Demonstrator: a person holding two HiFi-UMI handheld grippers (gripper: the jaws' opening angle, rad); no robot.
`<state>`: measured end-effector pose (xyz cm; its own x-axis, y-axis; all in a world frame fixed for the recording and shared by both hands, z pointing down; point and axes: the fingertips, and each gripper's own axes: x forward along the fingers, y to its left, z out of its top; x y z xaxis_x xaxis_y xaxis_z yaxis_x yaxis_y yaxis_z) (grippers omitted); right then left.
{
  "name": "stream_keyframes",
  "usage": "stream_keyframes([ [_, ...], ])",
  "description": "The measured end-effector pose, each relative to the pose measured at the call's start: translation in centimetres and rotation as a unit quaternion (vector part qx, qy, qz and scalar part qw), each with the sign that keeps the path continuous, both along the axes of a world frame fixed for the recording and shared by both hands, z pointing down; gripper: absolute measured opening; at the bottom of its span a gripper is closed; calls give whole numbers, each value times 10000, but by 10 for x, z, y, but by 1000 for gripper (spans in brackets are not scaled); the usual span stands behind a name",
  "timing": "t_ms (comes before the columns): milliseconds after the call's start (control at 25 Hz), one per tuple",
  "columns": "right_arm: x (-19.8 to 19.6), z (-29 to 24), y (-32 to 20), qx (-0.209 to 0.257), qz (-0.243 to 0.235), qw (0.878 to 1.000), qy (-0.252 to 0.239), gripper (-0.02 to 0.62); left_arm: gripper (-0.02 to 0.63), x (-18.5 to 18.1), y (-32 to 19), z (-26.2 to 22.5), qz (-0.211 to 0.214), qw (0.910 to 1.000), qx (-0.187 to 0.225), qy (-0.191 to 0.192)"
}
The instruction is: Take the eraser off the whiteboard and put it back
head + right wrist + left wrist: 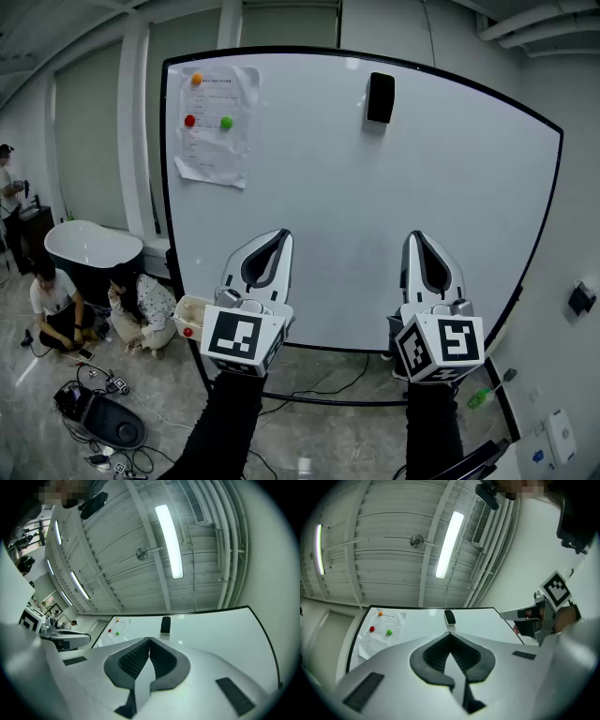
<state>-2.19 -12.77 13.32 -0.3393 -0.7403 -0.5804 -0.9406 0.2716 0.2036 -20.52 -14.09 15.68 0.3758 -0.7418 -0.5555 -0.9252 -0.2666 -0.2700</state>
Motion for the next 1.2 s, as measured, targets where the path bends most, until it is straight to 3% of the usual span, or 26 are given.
stream_keyframes([
  [520, -11, -16, -45, -39, 37, 10000, -20, 9, 6, 8, -40, -18, 131, 9999, 8, 1],
  [1200, -25, -55, -133, 325, 495, 9982, -112, 9, 6, -4, -137, -58, 526, 9977, 411, -66],
])
